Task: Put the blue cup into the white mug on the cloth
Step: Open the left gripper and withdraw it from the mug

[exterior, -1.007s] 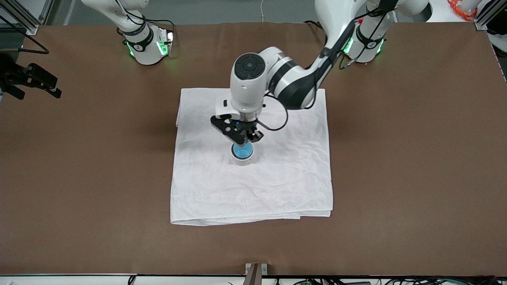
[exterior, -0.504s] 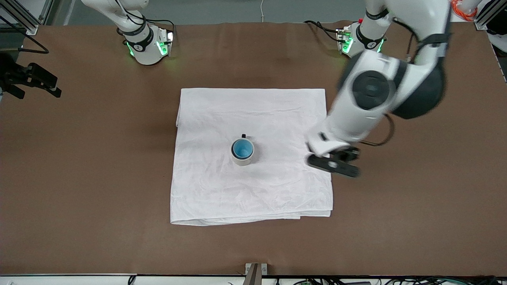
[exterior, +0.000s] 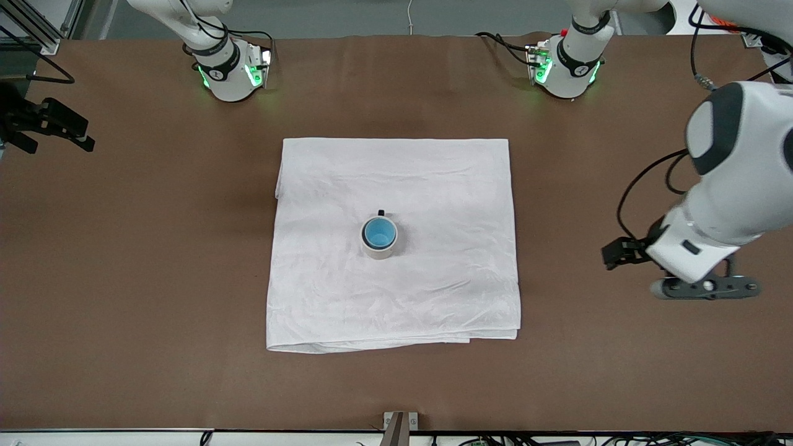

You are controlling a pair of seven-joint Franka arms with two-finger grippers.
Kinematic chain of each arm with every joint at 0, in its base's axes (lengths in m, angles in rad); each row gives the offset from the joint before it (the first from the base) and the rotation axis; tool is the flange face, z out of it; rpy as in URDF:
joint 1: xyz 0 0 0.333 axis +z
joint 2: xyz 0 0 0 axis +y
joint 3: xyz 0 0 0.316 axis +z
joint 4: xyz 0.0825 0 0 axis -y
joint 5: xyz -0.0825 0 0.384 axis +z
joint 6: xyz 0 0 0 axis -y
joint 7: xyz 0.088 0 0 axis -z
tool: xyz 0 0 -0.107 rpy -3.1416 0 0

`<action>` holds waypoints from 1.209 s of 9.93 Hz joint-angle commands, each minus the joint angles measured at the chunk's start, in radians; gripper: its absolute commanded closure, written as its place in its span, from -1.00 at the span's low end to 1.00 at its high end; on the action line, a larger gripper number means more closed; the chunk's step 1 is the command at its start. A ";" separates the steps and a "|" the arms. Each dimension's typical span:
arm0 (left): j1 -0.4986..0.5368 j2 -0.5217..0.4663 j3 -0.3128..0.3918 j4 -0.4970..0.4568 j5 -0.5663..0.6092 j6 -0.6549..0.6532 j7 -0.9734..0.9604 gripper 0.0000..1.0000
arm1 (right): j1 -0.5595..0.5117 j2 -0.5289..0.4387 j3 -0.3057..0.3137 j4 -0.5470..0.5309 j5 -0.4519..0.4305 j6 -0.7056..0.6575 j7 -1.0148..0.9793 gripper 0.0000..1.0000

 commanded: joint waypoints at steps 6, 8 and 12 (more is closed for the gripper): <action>0.194 -0.198 -0.012 -0.083 -0.034 -0.109 0.128 -1.00 | -0.020 0.002 0.016 0.012 0.007 -0.019 -0.010 -1.00; 0.162 -0.217 0.003 -0.093 -0.044 -0.100 0.120 -1.00 | -0.020 0.002 0.016 0.012 0.007 -0.028 -0.010 -1.00; 0.155 -0.255 0.035 -0.159 -0.083 -0.064 0.108 -1.00 | -0.020 0.002 0.016 0.012 0.007 -0.028 -0.010 -1.00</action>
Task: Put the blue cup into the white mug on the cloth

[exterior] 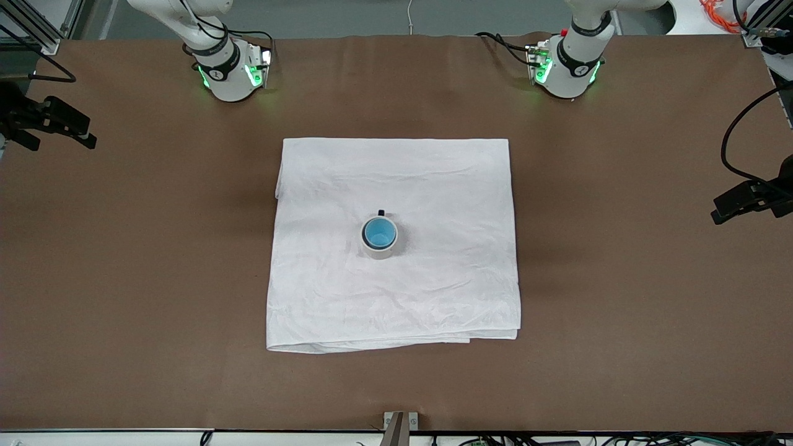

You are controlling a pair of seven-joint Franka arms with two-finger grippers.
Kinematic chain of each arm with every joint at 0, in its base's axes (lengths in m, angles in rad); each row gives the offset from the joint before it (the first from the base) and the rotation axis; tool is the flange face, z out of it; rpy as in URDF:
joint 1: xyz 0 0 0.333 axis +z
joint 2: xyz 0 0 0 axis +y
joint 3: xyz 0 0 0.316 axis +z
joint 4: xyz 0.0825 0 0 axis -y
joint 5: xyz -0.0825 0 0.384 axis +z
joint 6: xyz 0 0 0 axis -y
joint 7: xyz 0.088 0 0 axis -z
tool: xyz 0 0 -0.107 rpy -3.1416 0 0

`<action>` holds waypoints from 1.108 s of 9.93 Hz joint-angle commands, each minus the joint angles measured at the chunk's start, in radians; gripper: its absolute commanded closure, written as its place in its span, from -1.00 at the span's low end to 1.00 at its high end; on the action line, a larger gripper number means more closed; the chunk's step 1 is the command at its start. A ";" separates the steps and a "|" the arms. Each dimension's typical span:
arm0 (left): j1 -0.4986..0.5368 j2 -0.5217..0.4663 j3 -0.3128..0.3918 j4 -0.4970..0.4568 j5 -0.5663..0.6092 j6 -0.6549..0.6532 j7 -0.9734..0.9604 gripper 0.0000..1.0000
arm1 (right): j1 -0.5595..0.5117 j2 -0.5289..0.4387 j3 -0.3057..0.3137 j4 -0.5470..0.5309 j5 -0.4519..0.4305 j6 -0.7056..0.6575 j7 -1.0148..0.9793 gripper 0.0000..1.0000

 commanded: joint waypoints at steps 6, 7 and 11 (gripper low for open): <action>0.091 -0.187 -0.094 -0.269 -0.032 0.102 -0.004 -1.00 | -0.017 0.002 0.014 0.012 0.007 -0.012 -0.011 -1.00; 0.091 -0.180 -0.105 -0.264 -0.015 0.087 0.009 -1.00 | -0.017 0.002 0.014 0.012 0.007 -0.014 -0.011 -1.00; 0.095 -0.118 -0.105 -0.171 -0.017 0.079 0.016 -1.00 | -0.017 0.002 0.014 0.012 0.007 -0.012 -0.011 -1.00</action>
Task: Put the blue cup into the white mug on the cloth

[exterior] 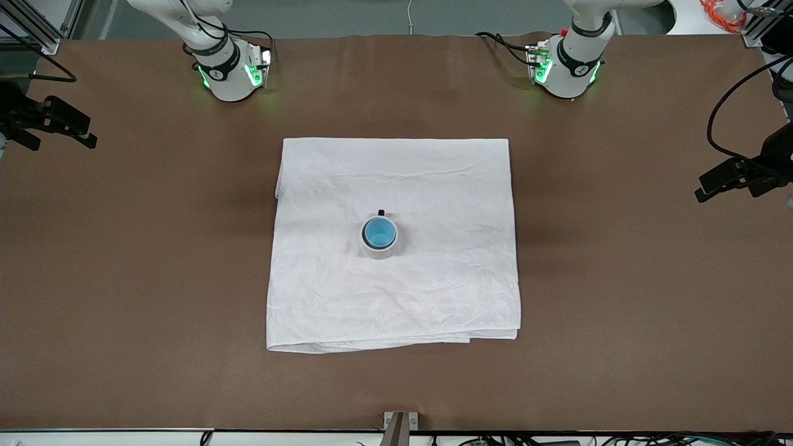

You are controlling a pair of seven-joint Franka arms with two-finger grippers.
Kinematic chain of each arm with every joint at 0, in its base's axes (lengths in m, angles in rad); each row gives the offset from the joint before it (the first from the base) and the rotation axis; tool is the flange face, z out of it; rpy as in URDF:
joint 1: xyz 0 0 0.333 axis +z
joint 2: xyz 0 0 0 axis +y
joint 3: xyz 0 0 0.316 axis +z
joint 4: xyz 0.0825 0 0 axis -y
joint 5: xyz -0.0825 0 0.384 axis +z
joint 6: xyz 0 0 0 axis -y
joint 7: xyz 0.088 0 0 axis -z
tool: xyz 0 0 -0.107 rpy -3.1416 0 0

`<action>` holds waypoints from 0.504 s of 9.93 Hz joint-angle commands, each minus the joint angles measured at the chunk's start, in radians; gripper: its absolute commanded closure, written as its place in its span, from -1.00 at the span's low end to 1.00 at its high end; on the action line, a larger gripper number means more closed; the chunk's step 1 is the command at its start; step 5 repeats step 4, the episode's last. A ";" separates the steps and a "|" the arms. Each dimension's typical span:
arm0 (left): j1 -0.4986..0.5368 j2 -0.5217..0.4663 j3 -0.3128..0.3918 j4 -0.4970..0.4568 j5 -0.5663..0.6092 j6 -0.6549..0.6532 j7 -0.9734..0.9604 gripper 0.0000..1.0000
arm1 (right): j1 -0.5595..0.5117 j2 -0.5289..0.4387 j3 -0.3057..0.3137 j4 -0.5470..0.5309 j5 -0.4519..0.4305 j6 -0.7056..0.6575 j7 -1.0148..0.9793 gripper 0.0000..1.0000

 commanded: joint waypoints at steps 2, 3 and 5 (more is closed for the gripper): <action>0.011 0.035 -0.007 0.072 0.000 -0.018 0.000 -1.00 | -0.018 0.002 0.013 0.012 0.007 -0.012 -0.011 -1.00; 0.008 0.034 -0.006 0.073 0.005 -0.019 0.003 -1.00 | -0.018 0.002 0.013 0.012 0.007 -0.012 -0.010 -1.00; 0.009 0.029 -0.007 0.072 0.005 -0.021 0.006 -1.00 | -0.018 0.002 0.013 0.012 0.007 -0.012 -0.010 -1.00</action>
